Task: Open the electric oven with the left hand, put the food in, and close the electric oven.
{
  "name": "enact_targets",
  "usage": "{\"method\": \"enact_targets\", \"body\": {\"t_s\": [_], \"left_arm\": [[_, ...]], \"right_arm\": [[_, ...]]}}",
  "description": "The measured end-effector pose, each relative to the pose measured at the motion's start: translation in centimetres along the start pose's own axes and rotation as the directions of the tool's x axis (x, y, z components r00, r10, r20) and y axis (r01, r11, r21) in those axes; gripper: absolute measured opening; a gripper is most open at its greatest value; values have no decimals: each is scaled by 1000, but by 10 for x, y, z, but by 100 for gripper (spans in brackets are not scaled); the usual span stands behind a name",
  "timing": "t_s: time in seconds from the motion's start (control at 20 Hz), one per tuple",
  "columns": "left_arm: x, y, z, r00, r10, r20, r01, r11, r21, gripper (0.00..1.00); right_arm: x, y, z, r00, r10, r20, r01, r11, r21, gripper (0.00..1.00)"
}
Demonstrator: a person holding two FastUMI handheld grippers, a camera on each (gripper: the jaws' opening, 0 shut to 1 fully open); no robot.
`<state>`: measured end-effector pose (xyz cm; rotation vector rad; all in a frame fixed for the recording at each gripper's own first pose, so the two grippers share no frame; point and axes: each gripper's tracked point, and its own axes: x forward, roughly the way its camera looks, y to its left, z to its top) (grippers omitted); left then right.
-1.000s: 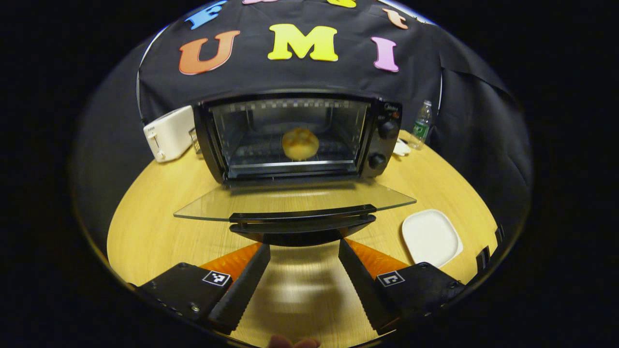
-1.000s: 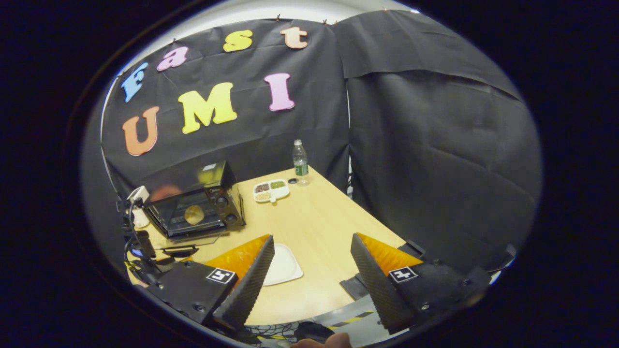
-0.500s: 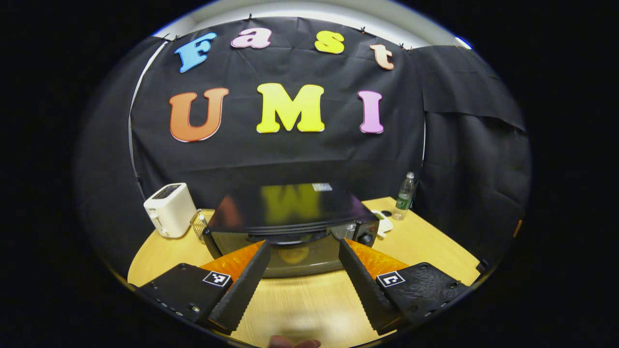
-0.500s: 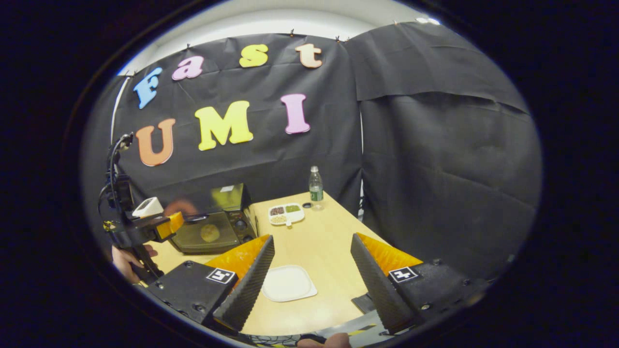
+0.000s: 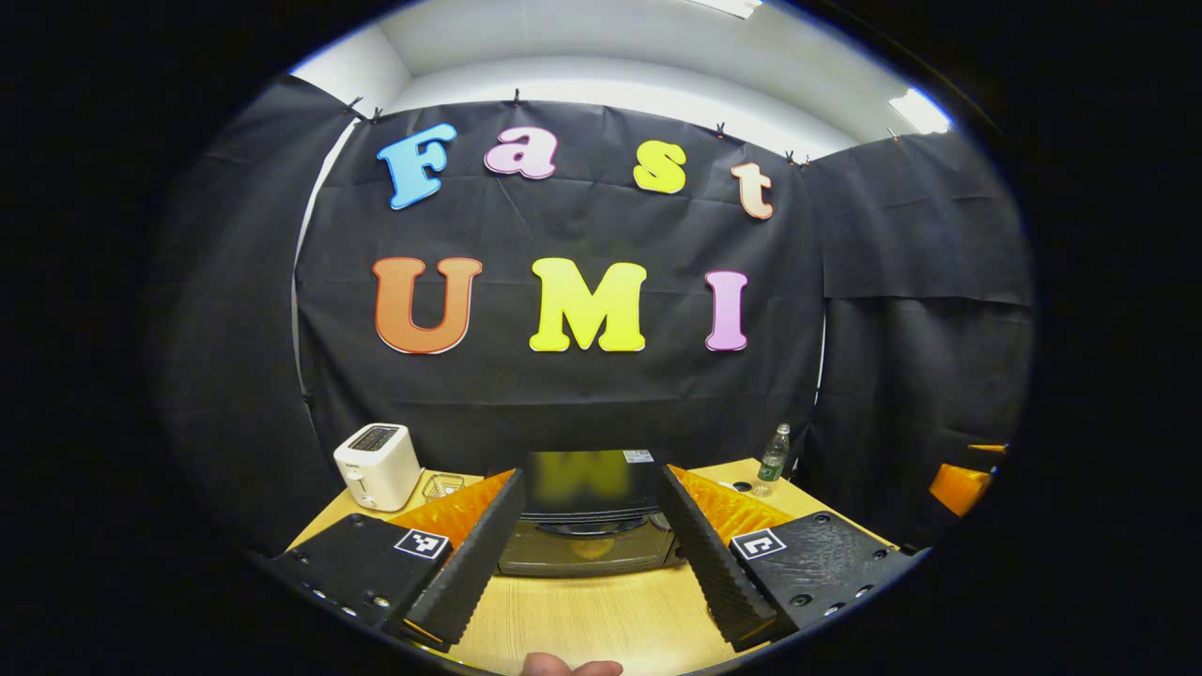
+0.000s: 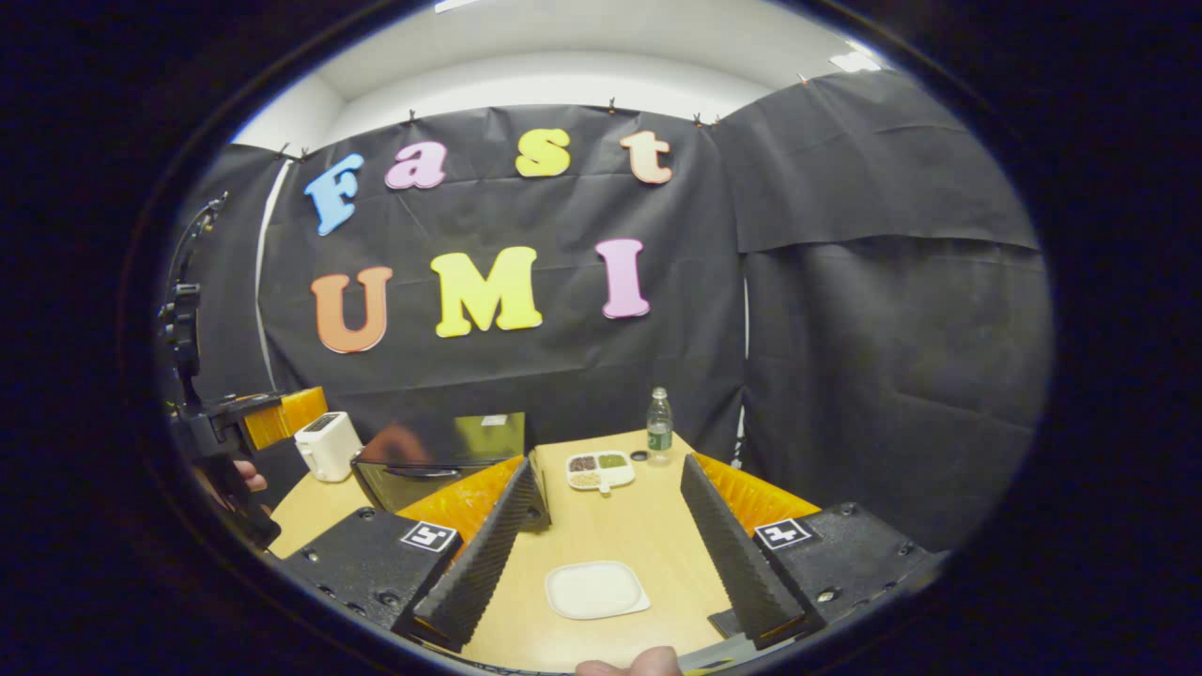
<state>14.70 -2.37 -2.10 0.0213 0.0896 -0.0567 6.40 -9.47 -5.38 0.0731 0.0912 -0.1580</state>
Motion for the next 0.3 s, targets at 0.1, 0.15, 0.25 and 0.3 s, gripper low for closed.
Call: {"method": "enact_targets", "body": {"t_s": [0.1, 0.15, 0.25, 0.3], "left_arm": [[-27, 6, 14, 1000, 15, 19, -15, 1000, -9, 94], [-41, 10, 20, 999, 23, 26, -23, 1000, -11, 93], [-66, 17, 22, 999, 39, 26, -39, 999, -25, 94], [-78, 19, 24, 999, 46, 28, -45, 998, -32, 94]], "right_arm": [[-9, 15, 11, 999, 39, 29, -39, 999, 0, 97], [-13, 24, 15, 997, 62, 37, -62, 998, -2, 97], [-20, 42, 20, 993, 107, 41, -107, 994, -14, 97], [-25, 50, 22, 991, 127, 42, -127, 992, -19, 97]]}}
